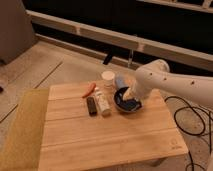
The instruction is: Drag the ceramic bowl in a circle
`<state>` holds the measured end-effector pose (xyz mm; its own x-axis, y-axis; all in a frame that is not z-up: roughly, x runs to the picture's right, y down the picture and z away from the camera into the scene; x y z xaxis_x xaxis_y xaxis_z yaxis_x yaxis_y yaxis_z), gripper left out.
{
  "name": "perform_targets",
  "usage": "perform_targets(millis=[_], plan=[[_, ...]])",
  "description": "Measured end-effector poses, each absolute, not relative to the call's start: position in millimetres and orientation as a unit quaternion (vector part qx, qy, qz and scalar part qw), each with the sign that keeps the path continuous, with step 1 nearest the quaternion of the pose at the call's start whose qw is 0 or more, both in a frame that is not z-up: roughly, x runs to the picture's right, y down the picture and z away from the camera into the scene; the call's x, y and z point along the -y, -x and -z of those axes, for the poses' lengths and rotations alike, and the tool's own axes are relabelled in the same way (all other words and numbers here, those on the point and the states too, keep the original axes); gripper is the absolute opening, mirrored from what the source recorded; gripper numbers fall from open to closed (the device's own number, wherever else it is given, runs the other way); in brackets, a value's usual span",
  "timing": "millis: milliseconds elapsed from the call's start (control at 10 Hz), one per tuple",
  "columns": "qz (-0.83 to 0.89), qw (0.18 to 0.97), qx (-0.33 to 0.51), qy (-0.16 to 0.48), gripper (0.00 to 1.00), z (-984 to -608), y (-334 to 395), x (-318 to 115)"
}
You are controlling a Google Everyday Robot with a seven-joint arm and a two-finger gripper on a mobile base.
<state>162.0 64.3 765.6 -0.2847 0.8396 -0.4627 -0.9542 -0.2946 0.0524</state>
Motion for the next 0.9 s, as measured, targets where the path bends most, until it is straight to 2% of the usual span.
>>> perform_targets(millis=[400,900], plan=[[-0.783,0.574,-0.162,0.175,0.65,-765,-161,-63],[-0.787,0.546,-0.271,0.094,0.65,-805,-215,-85]])
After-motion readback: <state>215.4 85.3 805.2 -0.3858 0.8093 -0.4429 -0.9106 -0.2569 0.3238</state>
